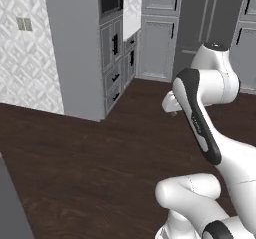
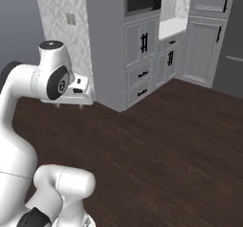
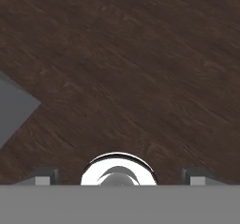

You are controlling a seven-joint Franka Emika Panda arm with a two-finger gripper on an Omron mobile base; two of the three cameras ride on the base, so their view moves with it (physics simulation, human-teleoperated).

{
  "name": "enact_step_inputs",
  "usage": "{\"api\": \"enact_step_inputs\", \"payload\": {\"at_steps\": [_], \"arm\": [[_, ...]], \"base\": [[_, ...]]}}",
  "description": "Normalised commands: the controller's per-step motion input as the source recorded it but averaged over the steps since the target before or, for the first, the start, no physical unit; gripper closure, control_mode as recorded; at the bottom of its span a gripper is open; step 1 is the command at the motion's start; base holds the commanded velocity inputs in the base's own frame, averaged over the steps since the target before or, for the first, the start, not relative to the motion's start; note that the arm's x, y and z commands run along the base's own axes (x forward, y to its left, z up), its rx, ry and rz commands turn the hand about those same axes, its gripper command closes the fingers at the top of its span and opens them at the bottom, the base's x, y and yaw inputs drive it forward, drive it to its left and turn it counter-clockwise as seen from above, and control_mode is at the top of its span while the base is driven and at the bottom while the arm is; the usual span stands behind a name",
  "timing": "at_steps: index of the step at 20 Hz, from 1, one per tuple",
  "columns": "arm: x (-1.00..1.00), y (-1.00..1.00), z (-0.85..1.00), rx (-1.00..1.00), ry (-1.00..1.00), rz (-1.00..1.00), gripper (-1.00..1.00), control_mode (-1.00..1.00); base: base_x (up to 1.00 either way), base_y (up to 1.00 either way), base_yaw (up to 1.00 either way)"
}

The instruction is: Navigate to the microwave.

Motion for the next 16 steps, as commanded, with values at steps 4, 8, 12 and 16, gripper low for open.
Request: {"api": "enact_step_inputs", "payload": {"at_steps": [4, 8, 12, 16], "arm": [[0.0, 0.0, 0.0, 0.0, 0.0, 0.0, -1.0, 1.0], [0.0, 0.0, 0.0, 0.0, 0.0, 0.0, -1.0, 1.0], [0.0, 0.0, 0.0, 0.0, 0.0, 0.0, -1.0, 1.0], [0.0, 0.0, 0.0, 0.0, 0.0, 0.0, -1.0, 1.0]], "base": [[1.0, -0.72, 0.32], [1.0, -0.69, 0.32], [1.0, -0.69, 0.33], [1.0, -0.73, 0.35]]}}
